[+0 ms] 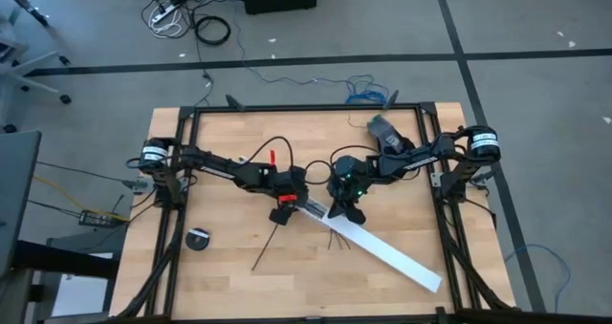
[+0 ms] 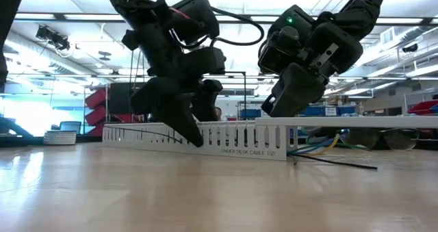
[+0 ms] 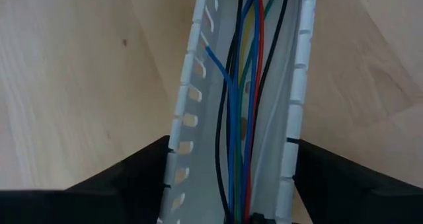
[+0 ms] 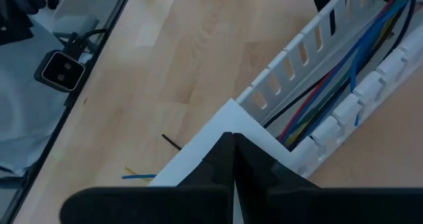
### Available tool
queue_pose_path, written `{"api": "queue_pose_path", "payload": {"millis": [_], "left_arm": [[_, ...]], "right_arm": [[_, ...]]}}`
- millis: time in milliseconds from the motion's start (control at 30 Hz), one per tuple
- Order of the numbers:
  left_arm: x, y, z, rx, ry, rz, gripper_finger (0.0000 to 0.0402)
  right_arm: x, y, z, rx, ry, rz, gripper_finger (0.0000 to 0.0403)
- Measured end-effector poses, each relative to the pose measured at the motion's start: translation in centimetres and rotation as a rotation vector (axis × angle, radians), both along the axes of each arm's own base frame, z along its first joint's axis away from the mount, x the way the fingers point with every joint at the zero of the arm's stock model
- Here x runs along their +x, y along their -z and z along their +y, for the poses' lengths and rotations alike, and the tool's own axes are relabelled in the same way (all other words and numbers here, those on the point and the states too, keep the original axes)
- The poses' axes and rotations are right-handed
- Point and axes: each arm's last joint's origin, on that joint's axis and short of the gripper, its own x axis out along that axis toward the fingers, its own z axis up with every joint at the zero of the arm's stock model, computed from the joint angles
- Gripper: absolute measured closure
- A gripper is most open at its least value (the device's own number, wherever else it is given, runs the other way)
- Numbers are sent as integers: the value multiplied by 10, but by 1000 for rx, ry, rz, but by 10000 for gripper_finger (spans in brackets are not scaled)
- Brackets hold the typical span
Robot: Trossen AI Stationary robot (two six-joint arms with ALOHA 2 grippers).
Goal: Ziptie cables
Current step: Close the lid on the cable duct
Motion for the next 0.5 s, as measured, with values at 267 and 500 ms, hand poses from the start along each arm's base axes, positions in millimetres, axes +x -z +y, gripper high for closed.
{"api": "queue_pose_path", "payload": {"millis": [267,500], "left_arm": [[4,0,-7,-6,25,-45,129],[10,5,-11,-14,40,-80,129]], "right_arm": [[0,0,1,9,-9,0,403],[0,0,1,16,-18,-4,403]]}}
